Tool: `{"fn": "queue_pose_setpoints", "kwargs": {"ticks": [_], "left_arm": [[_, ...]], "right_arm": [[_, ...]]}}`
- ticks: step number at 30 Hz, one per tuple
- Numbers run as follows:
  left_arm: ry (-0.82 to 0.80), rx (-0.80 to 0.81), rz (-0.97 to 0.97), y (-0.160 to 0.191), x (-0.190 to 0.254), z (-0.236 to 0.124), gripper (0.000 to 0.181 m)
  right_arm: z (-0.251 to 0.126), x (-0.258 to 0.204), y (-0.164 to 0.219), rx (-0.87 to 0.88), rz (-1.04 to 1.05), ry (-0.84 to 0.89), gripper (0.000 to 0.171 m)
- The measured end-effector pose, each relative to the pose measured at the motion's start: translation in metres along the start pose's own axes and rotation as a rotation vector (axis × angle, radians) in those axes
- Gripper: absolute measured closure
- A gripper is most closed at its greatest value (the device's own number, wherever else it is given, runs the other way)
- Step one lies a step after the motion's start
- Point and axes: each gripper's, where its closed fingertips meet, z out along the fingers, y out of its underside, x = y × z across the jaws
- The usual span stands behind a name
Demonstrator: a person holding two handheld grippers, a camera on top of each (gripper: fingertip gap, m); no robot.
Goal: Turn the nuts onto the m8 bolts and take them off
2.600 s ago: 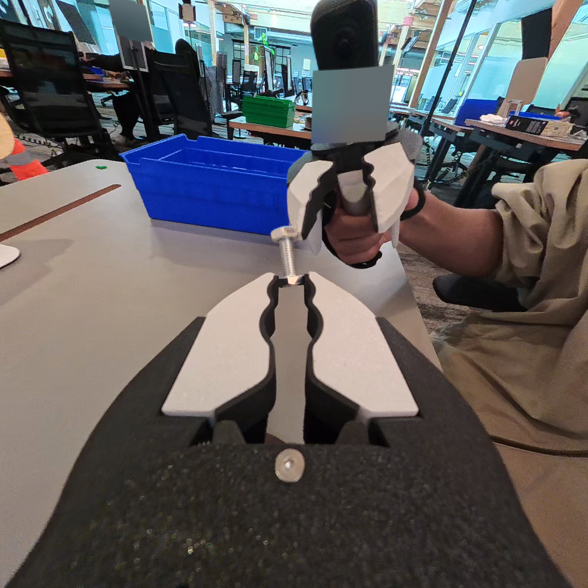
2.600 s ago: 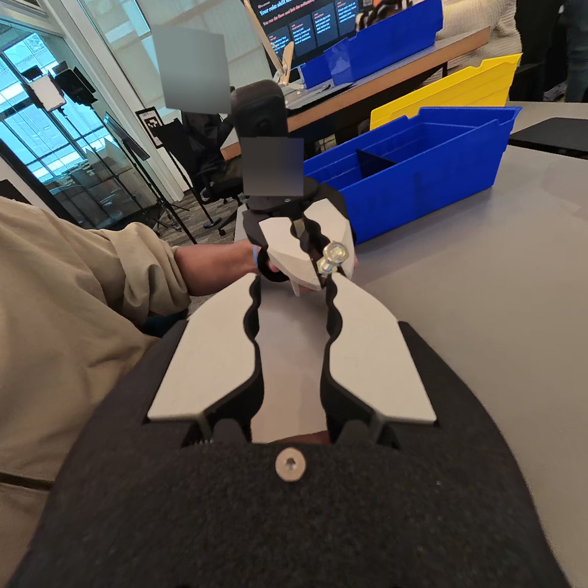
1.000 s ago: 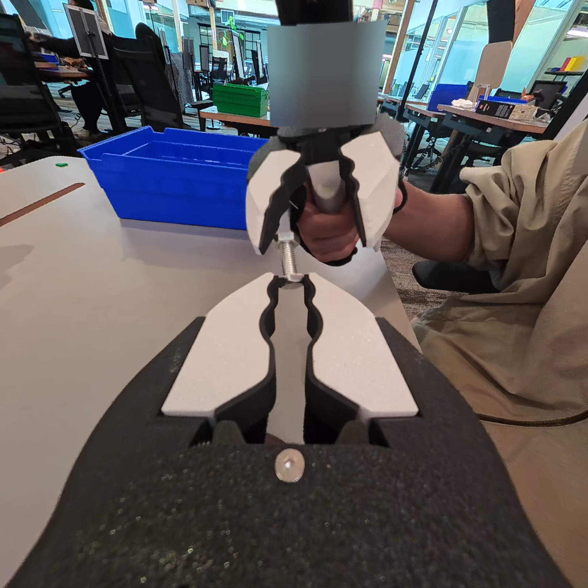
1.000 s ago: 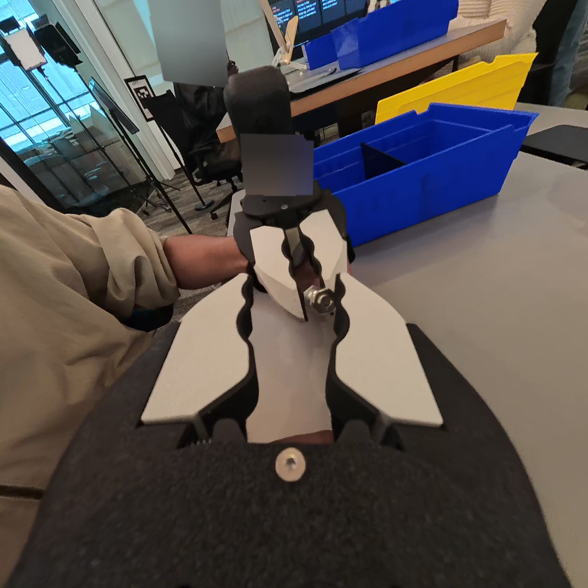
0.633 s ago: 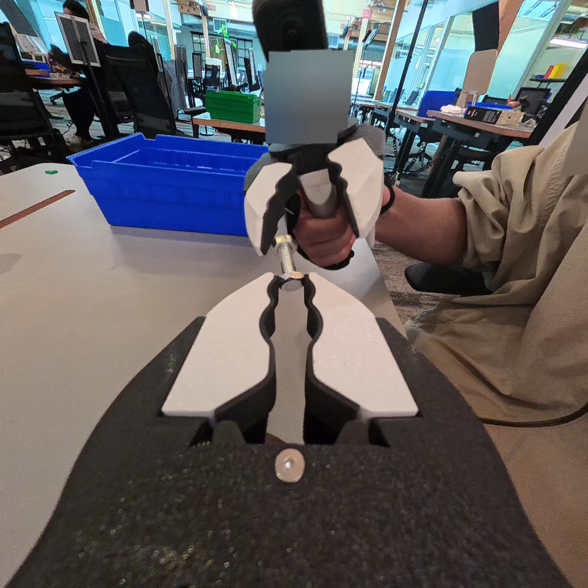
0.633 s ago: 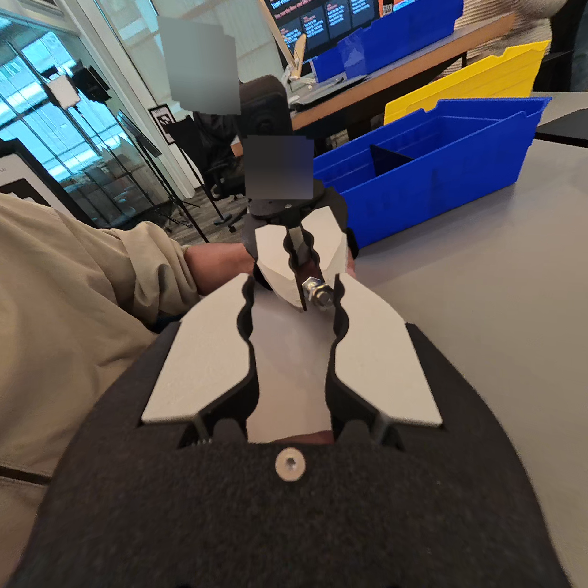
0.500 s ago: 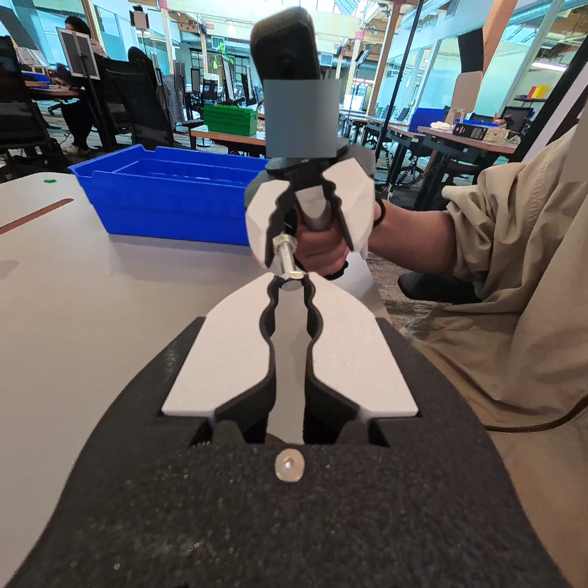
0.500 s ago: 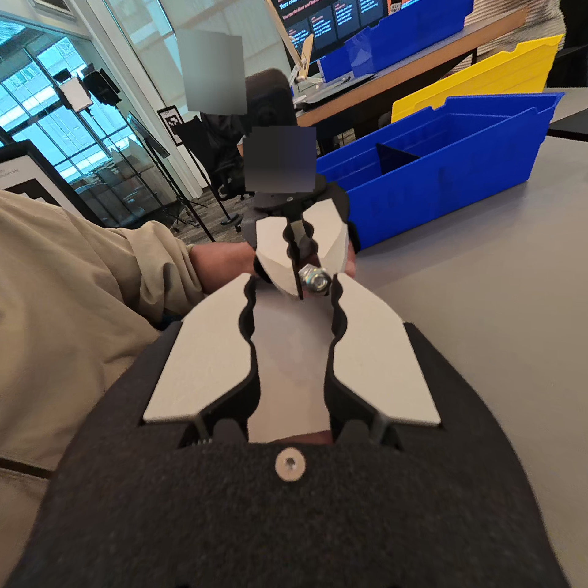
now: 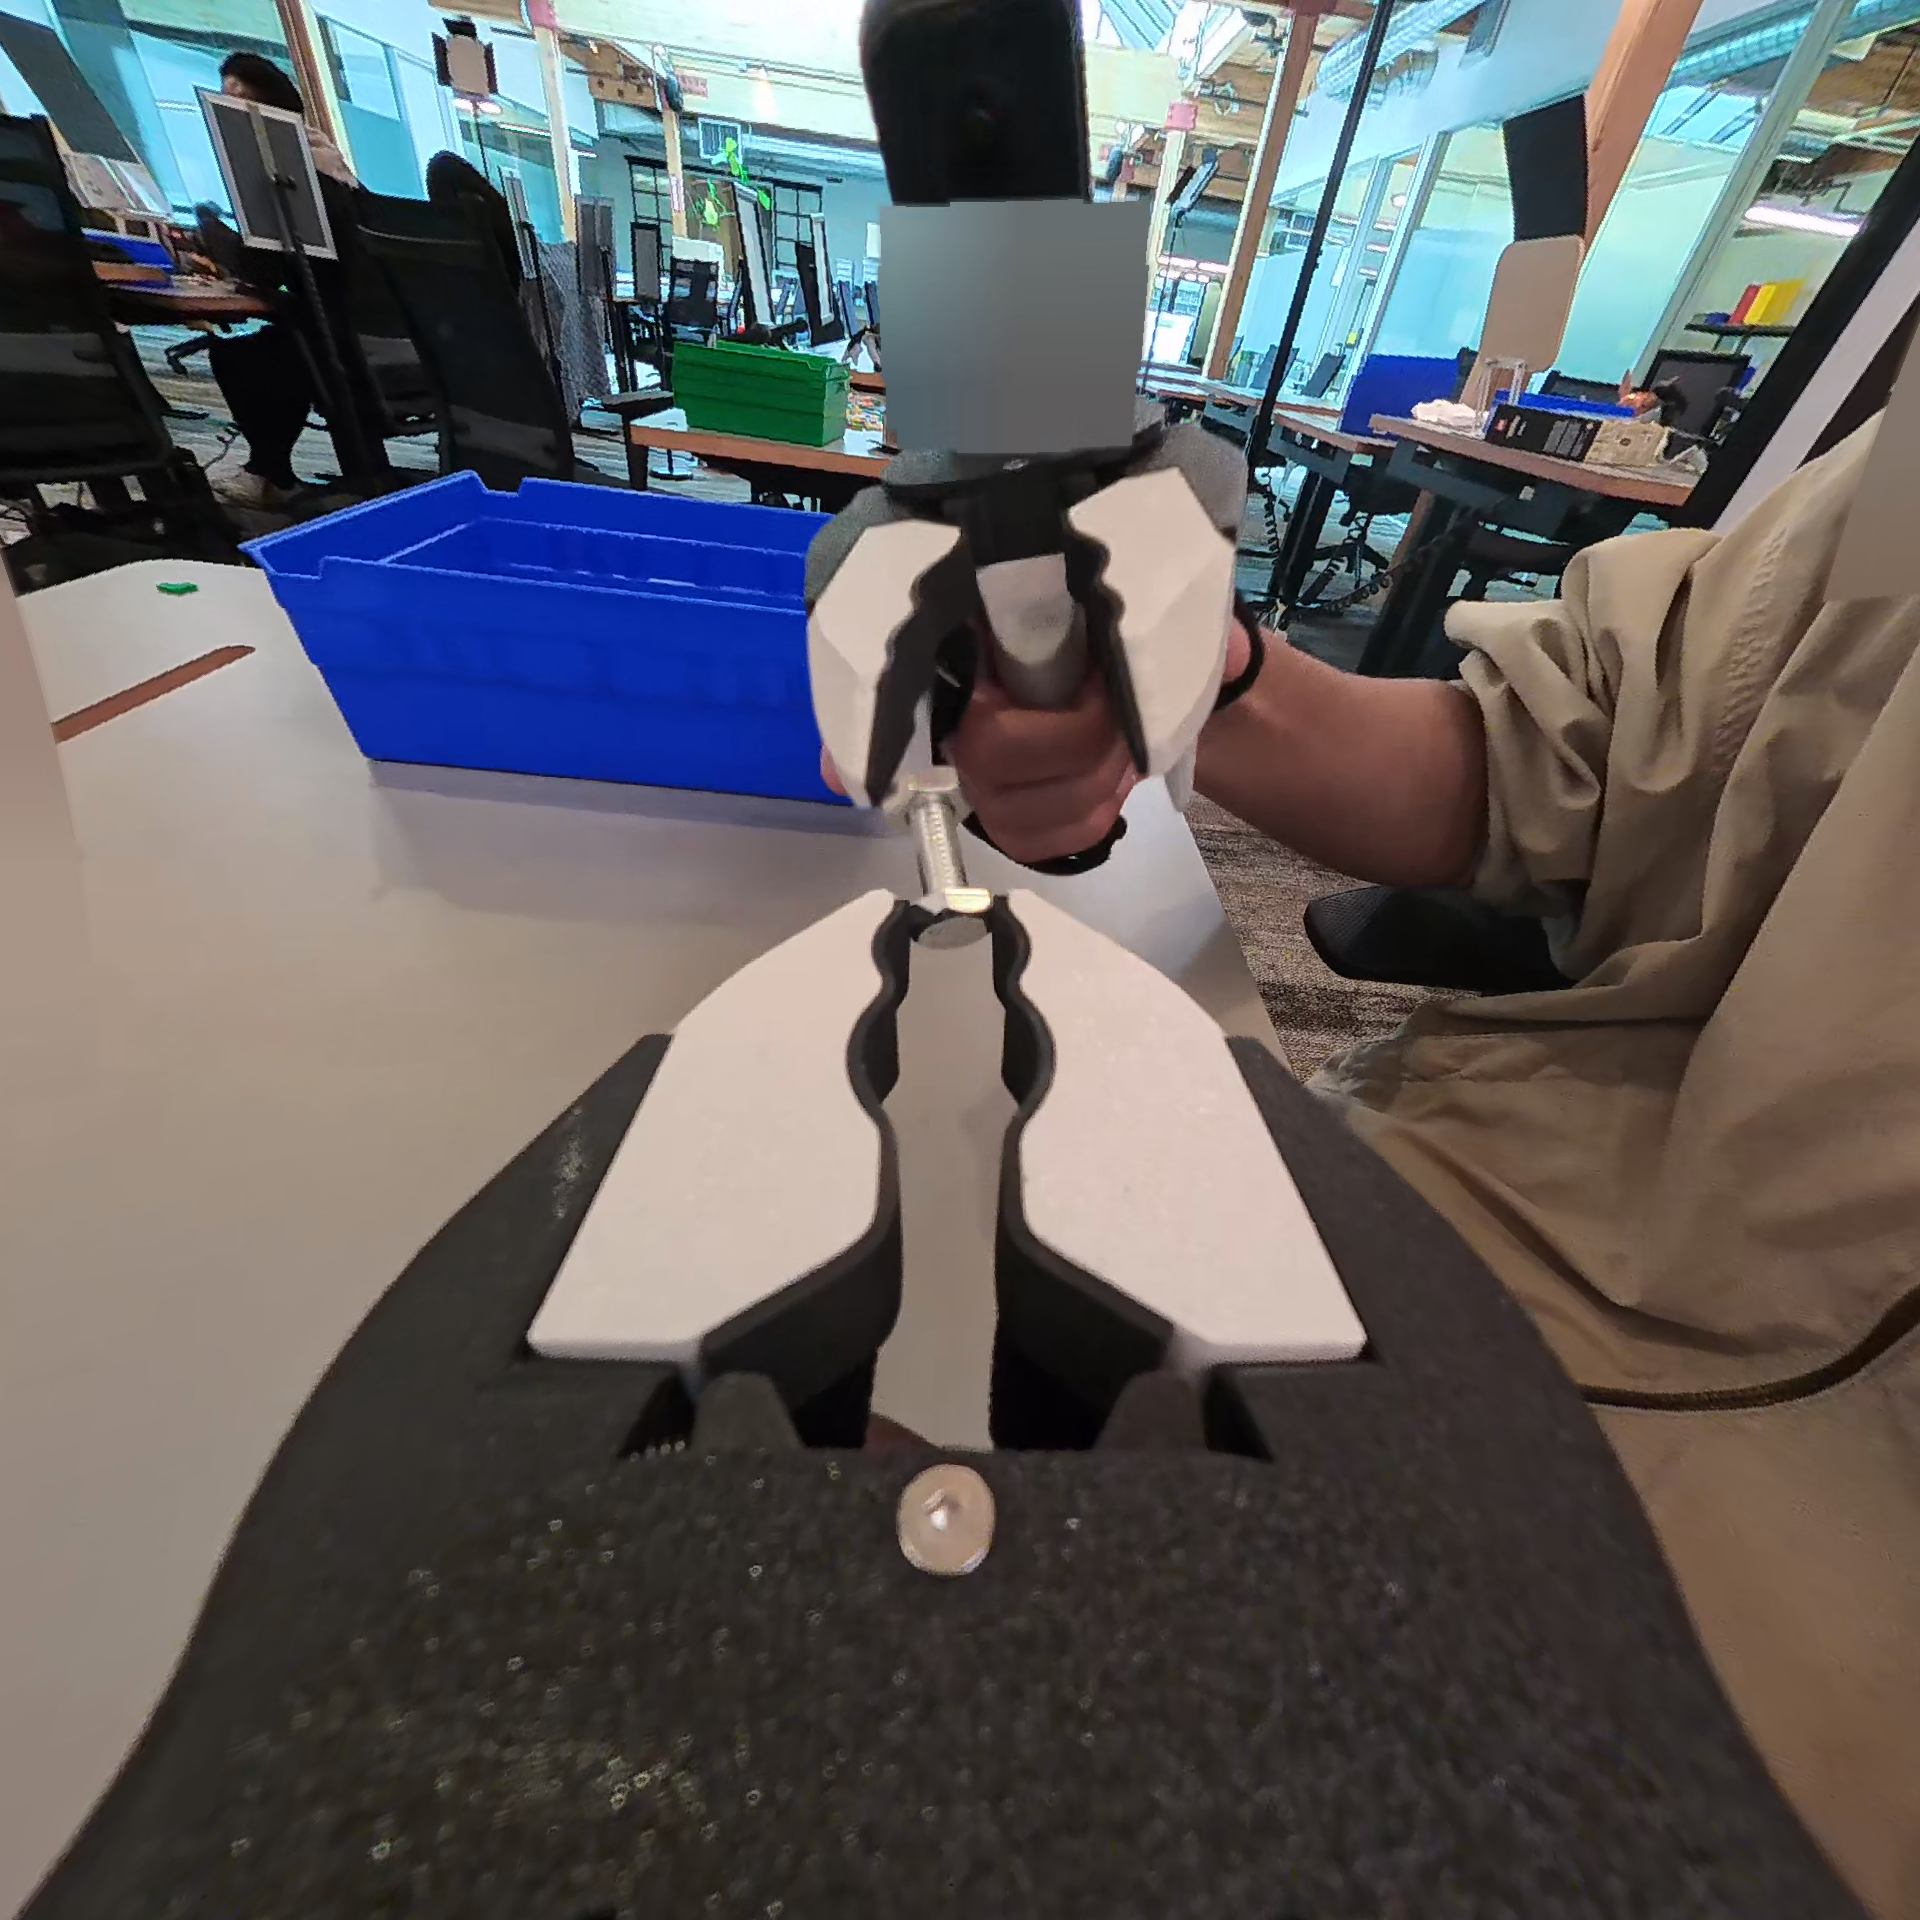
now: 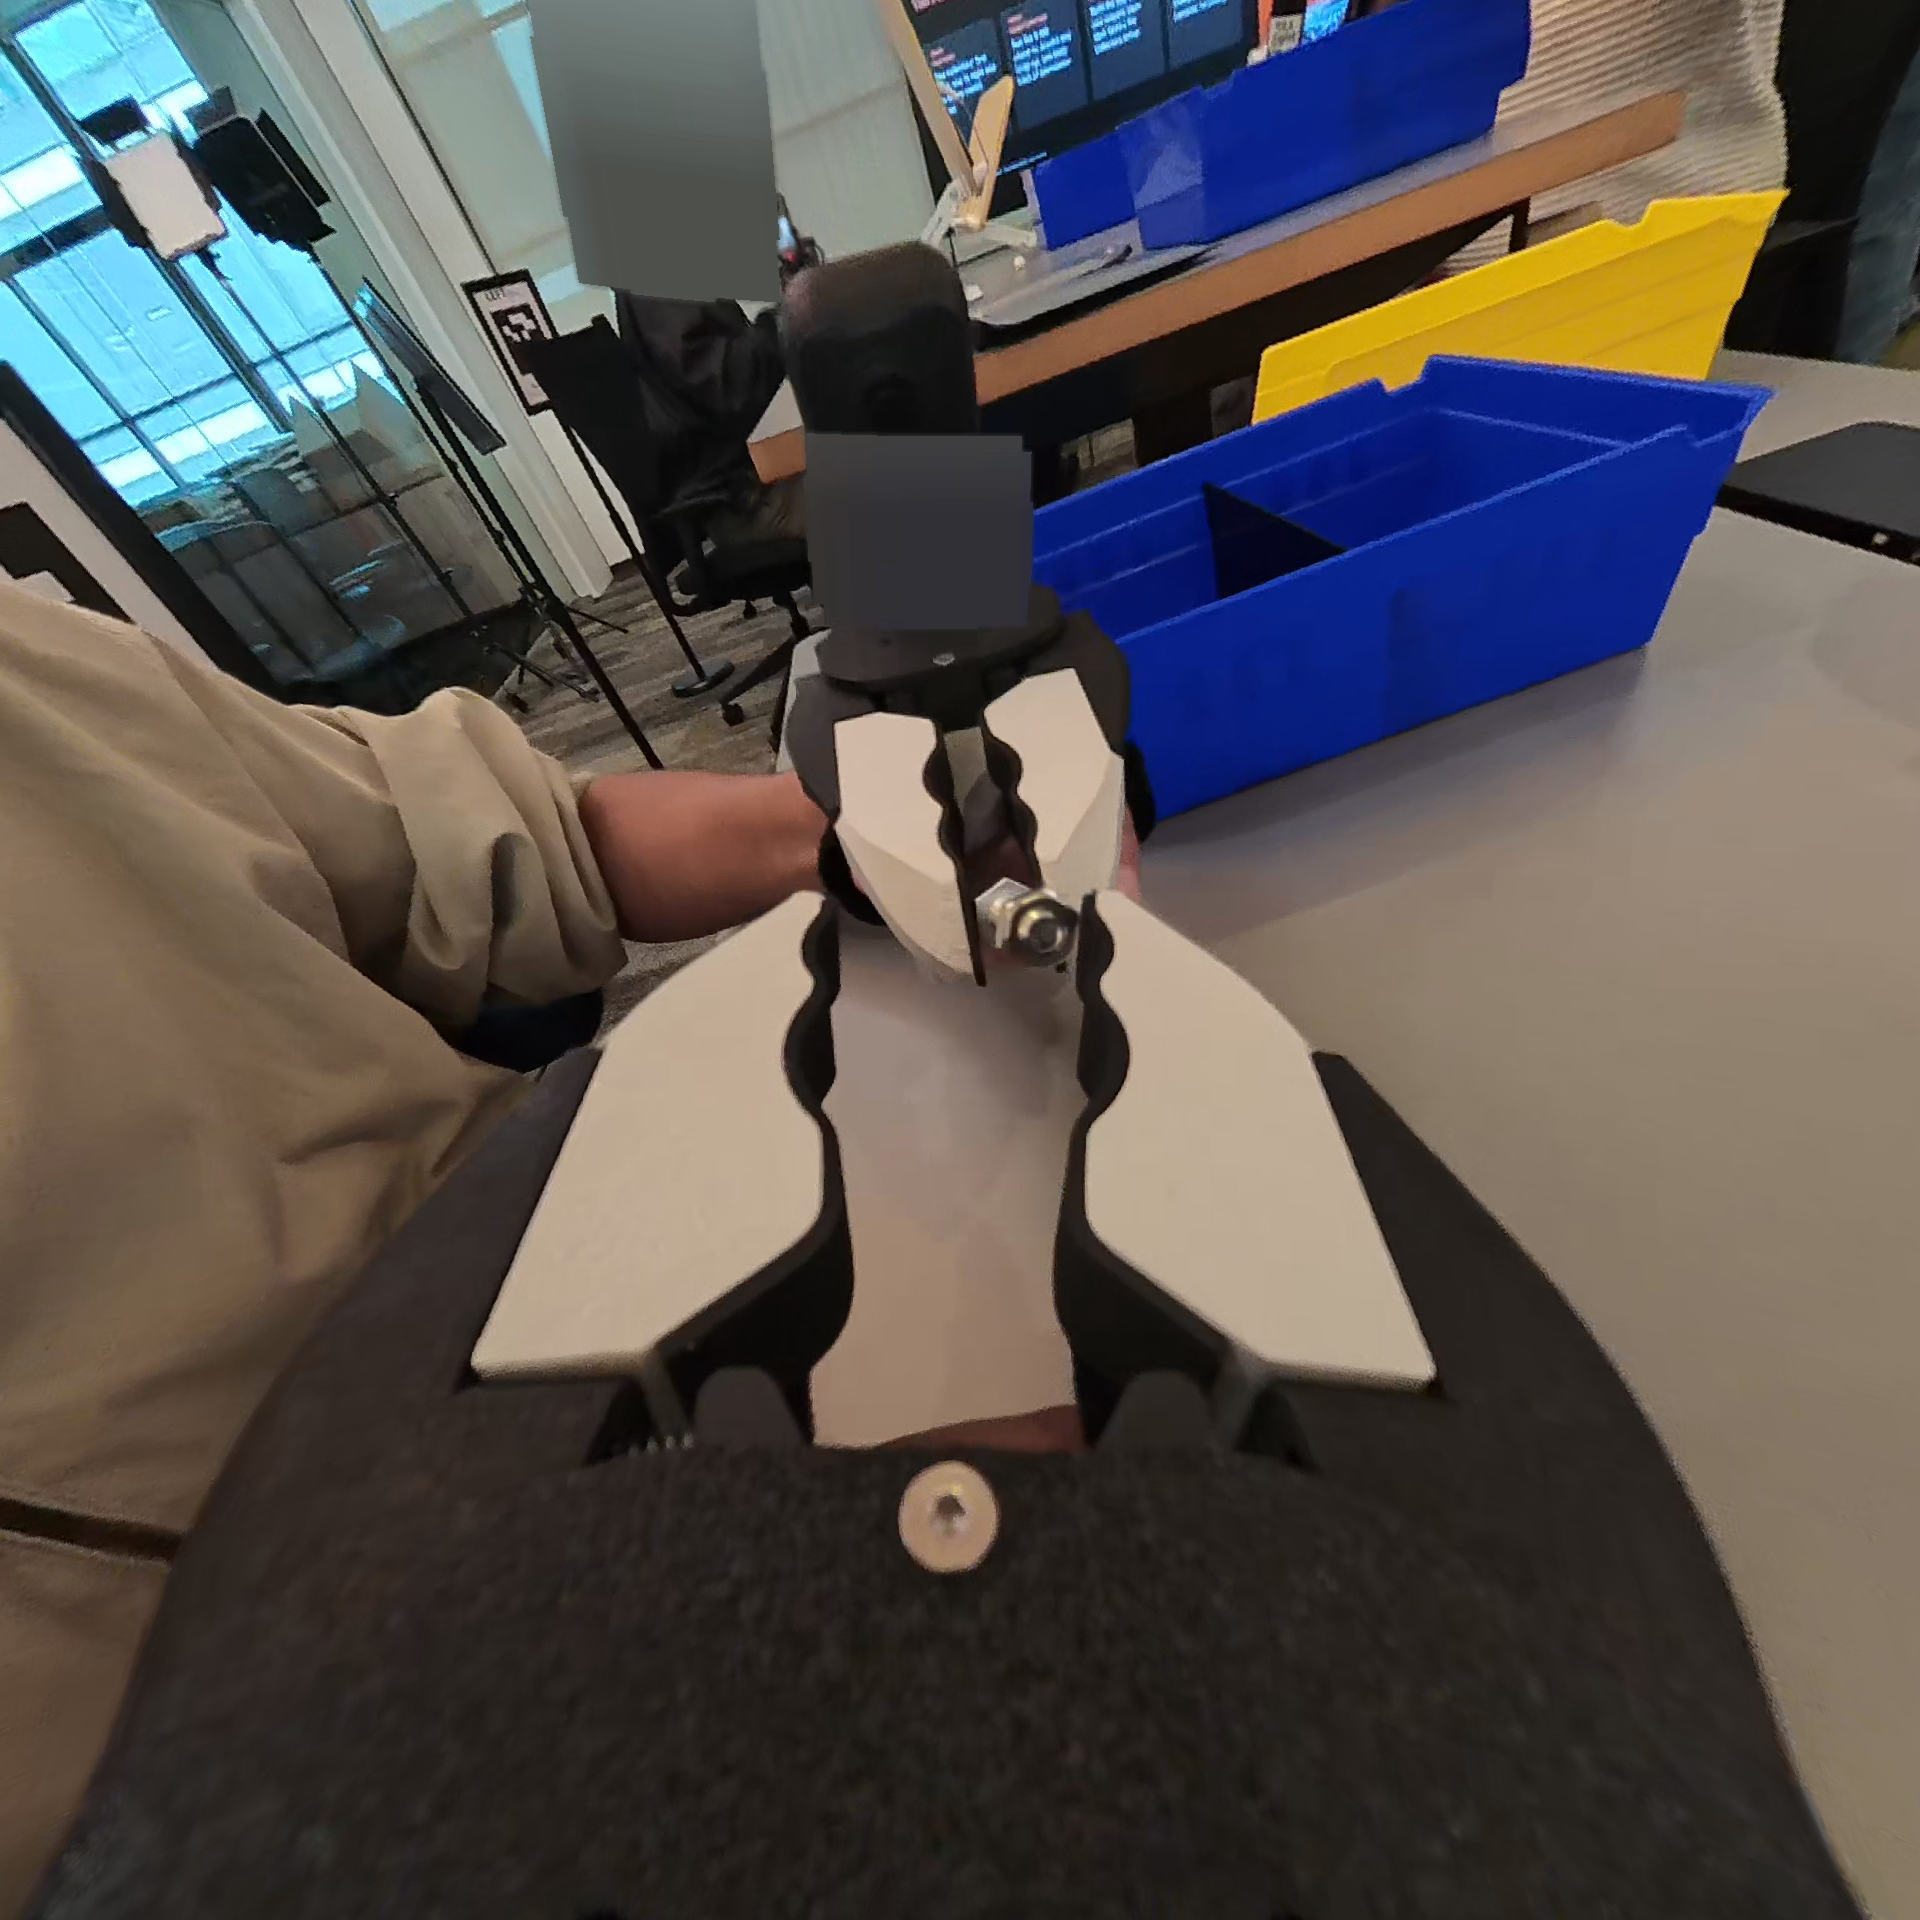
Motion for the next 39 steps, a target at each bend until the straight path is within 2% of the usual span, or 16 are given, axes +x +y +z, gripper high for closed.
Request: {"fn": "queue_pose_setpoints", "kwargs": {"ticks": [3,6,13,20,23,30,33,39], "left_arm": [[-0.012,0.007,0.005,-0.002,-0.002,-0.003,0.166],[-0.037,0.016,0.003,-0.005,-0.008,-0.006,0.166],[0.002,0.001,0.008,-0.002,0.001,-0.004,0.166],[-0.012,0.013,0.009,-0.004,-0.002,-0.006,0.166],[-0.05,0.005,0.012,-0.003,-0.011,-0.009,0.166],[-0.016,0.016,0.016,-0.006,-0.002,-0.008,0.166],[-0.011,0.013,0.014,-0.005,-0.001,-0.007,0.166],[-0.01,0.004,0.012,-0.003,-0.002,-0.008,0.166]], "right_arm": [[0.003,-0.001,0.006,-0.01,0.013,-0.004,0.125],[0.001,-0.012,0.008,0.011,0.035,-0.068,0.132],[-0.006,0.004,-0.002,0.025,0.011,0.014,0.129],[0.009,-0.005,0.007,-0.01,0.032,-0.05,0.123],[0.005,-0.018,0.003,0.039,0.044,-0.109,0.131],[-0.001,0.007,-0.001,0.026,0.049,-0.009,0.128],[0.008,0.005,0.002,0.003,0.055,-0.034,0.127],[0.007,0.013,0.007,-0.033,-0.051,0.064,0.126]]}}
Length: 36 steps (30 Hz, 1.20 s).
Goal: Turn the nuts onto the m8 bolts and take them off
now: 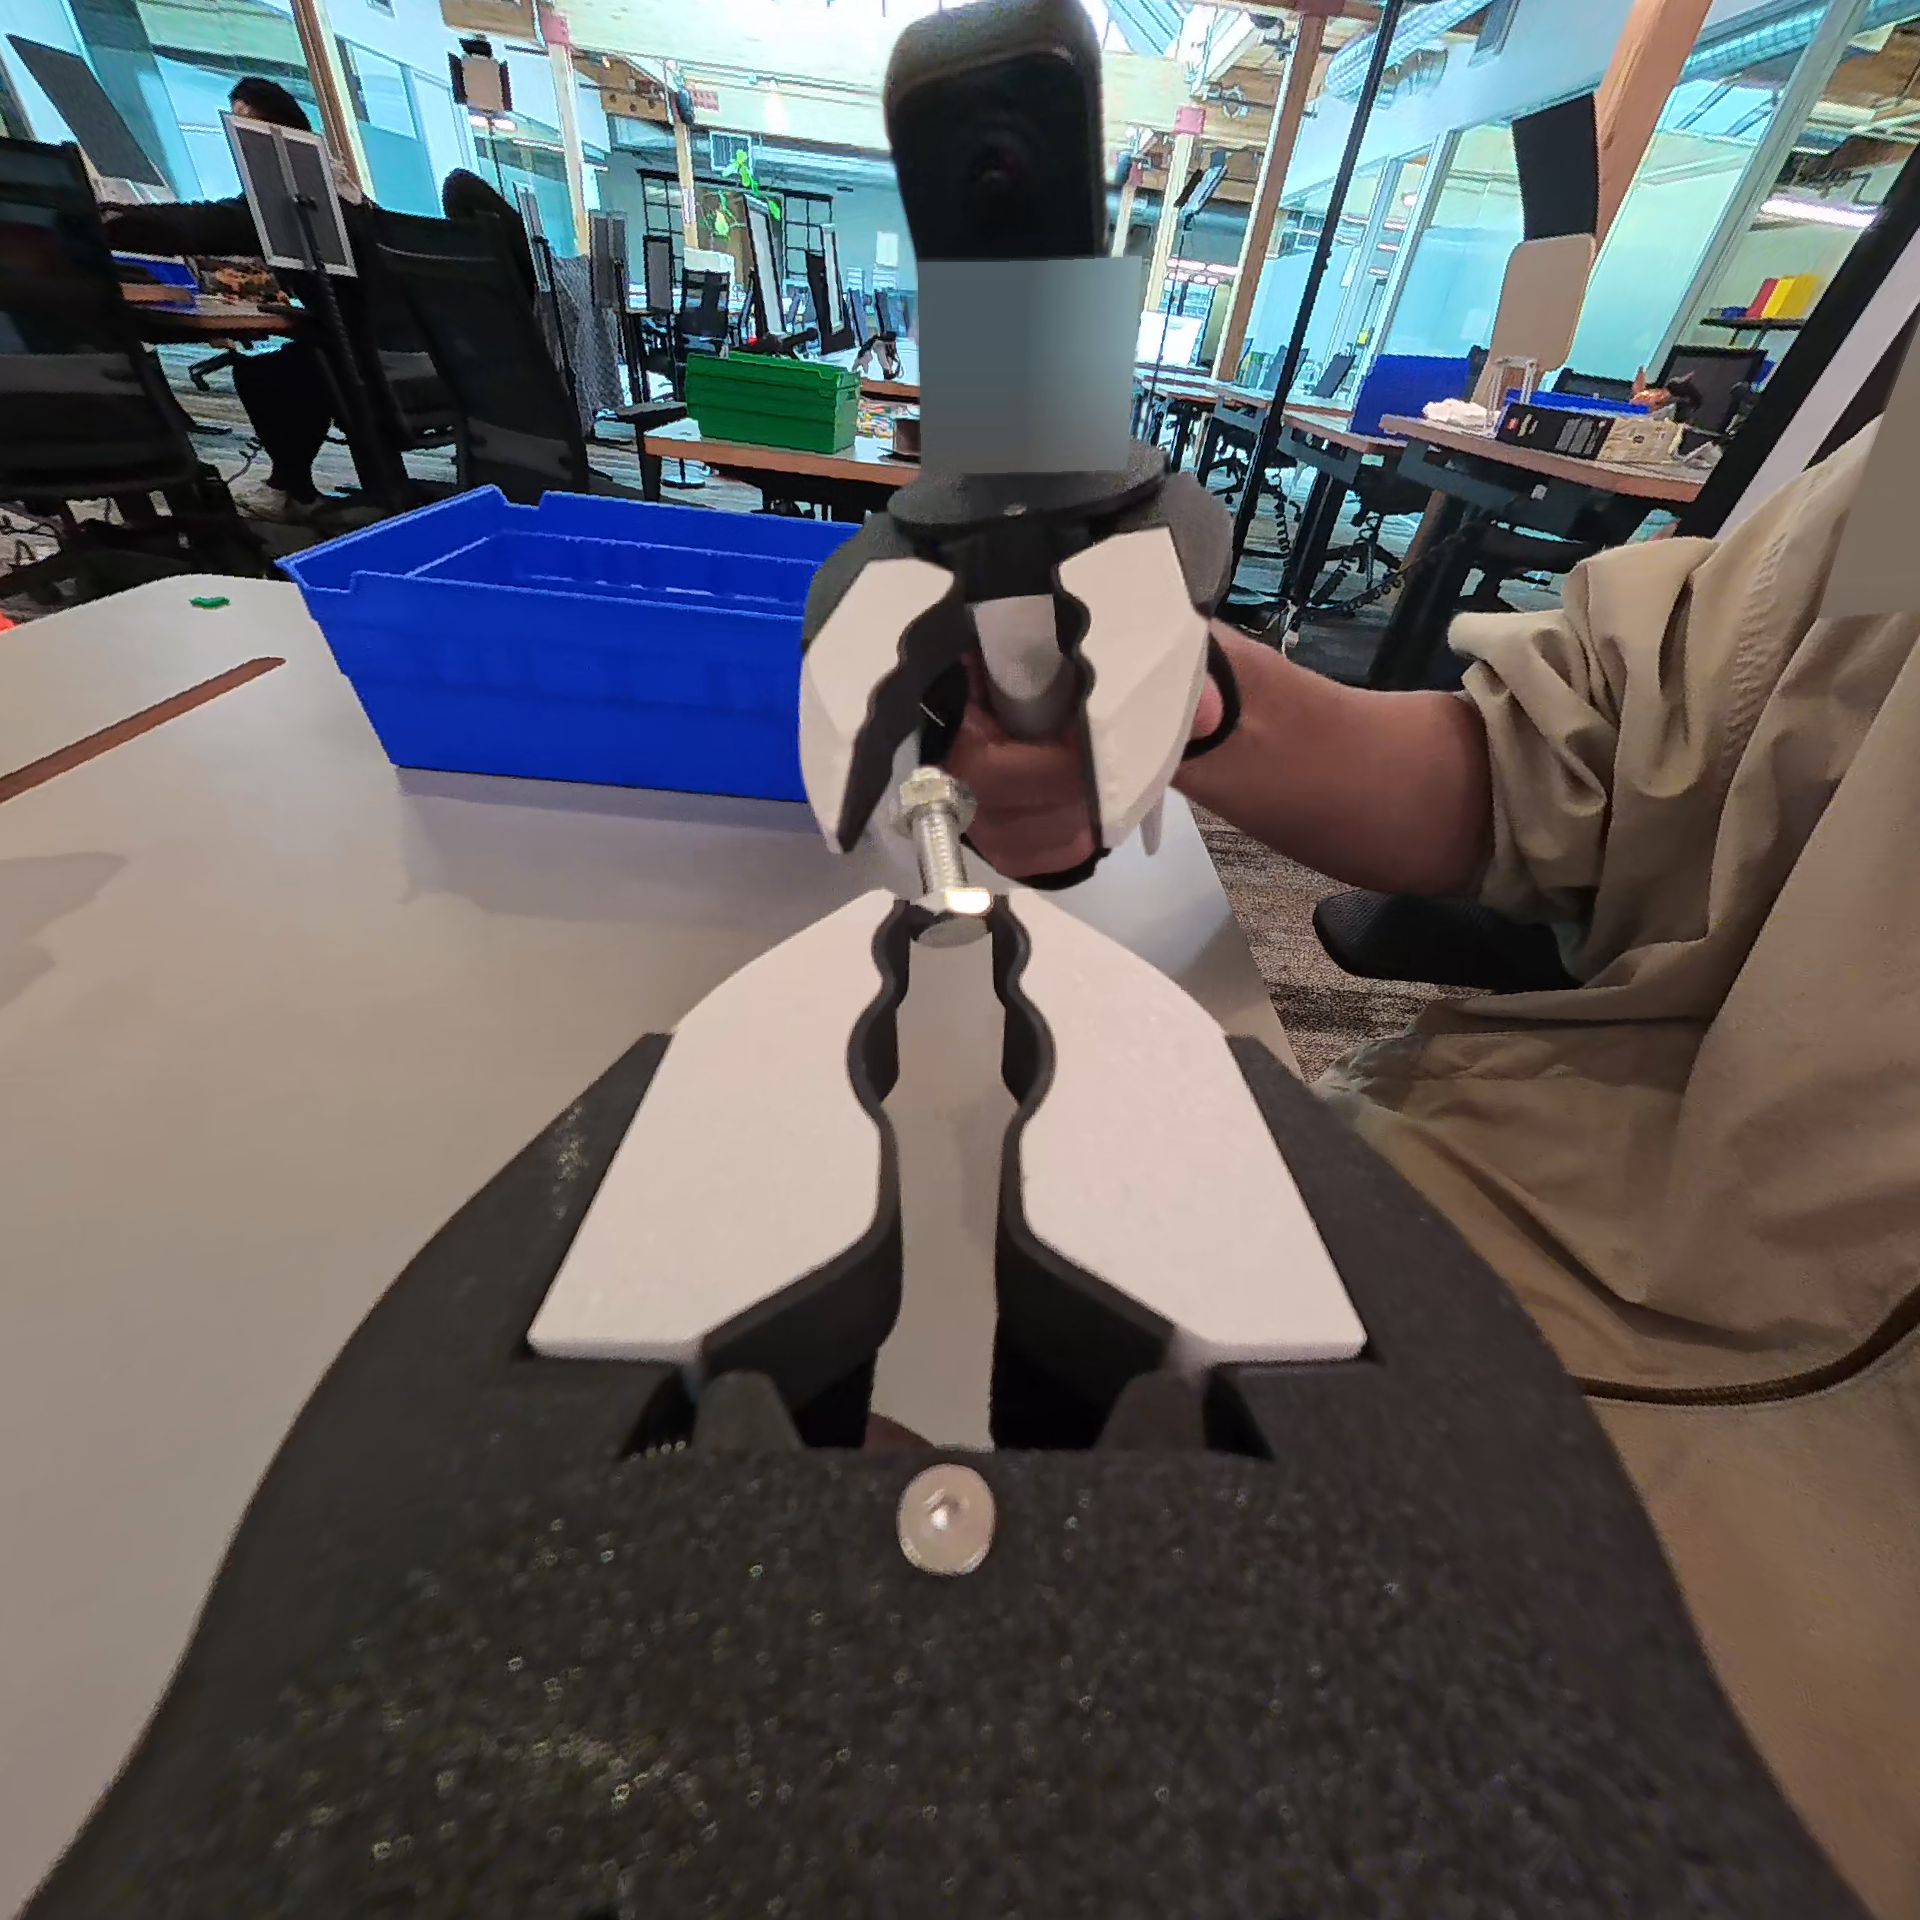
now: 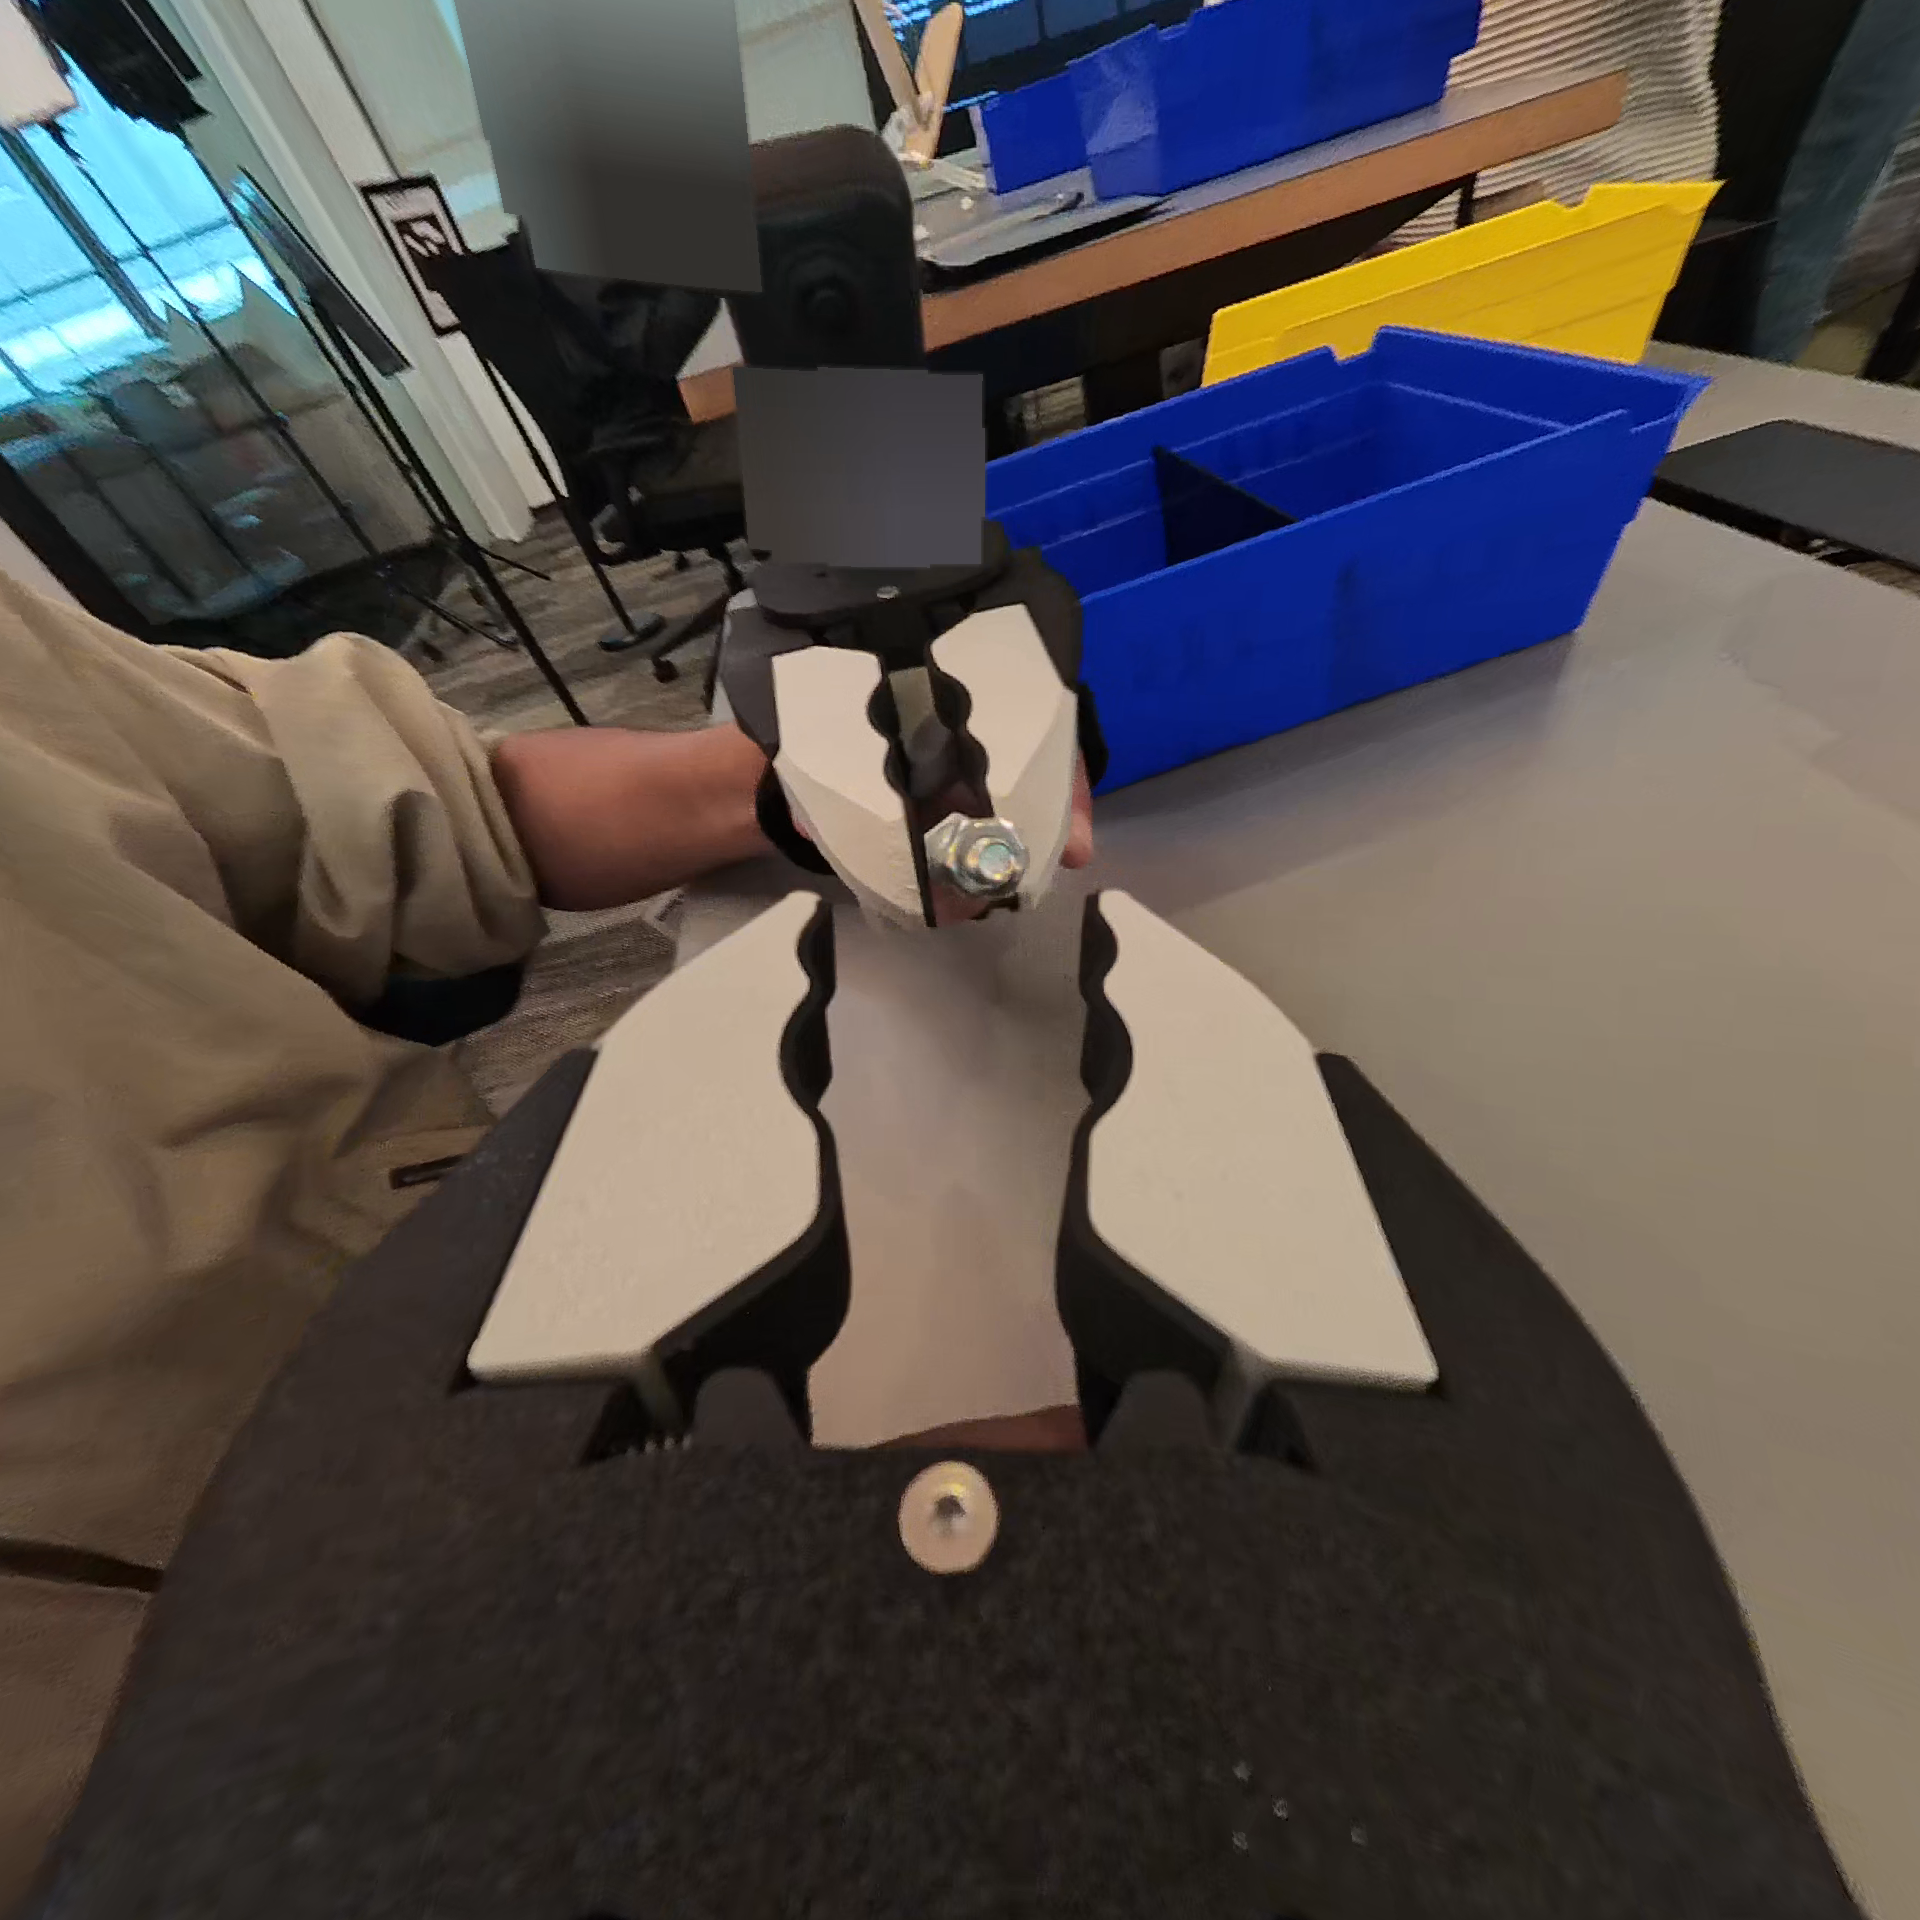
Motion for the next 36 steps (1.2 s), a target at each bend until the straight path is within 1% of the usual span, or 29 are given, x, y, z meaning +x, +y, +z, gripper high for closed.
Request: {"fn": "queue_pose_setpoints", "kwargs": {"ticks": [2,7,11,15,17,20,24,25,28,29,31,33,35,36], "left_arm": [[0.004,-0.004,0.001,0.001,0.001,0.001,0.166],[0.007,-0.01,0.007,0.002,0.002,0.002,0.166],[0.018,-0.029,0.014,0.005,0.005,0.003,0.166],[0.025,-0.026,0.01,0.005,0.006,0.005,0.166],[0.026,-0.033,0.009,0.006,0.006,0.005,0.166],[0.036,-0.026,0.005,0.005,0.008,0.004,0.166],[0.023,-0.028,0.03,0.006,0.008,0.006,0.166],[0.02,-0.029,0.035,0.006,0.008,0.007,0.163],[0.016,-0.03,0.026,0.006,0.007,0.006,0.125],[-0.014,-0.034,0.029,0.007,0.002,0.006,0.116],[-0.139,-0.037,0.048,0.004,-0.024,0.004,0.11],[-0.36,-0.036,0.066,0.005,-0.056,-0.004,0.108],[-0.637,-0.027,0.065,0.007,-0.091,-0.023,0.109],[-0.733,-0.023,0.064,0.009,-0.101,-0.031,0.108]], "right_arm": [[-0.005,0.002,0.0,0.006,-0.015,0.024,0.126],[-0.01,0.003,-0.003,0.024,-0.003,0.024,0.128],[-0.003,0.003,-0.005,-0.004,-0.012,0.008,0.131],[0.009,-0.002,0.001,-0.055,-0.029,-0.031,0.132],[0.012,-0.003,0.001,-0.059,-0.042,-0.038,0.138],[0.011,-0.001,0.001,-0.065,-0.06,-0.035,0.155],[0.01,0.001,0.003,-0.074,-0.077,-0.036,0.155],[0.009,0.002,0.003,-0.074,-0.082,-0.024,0.156],[0.002,0.005,-0.001,-0.044,-0.076,0.01,0.156],[-0.001,0.007,-0.003,-0.034,-0.081,0.035,0.156],[-0.01,0.016,-0.004,-0.026,-0.116,0.139,0.156],[-0.021,0.027,-0.003,-0.024,-0.155,0.284,0.156],[-0.028,0.044,0.0,-0.063,-0.187,0.44,0.156],[-0.032,0.051,0.0,-0.08,-0.213,0.509,0.156]]}}
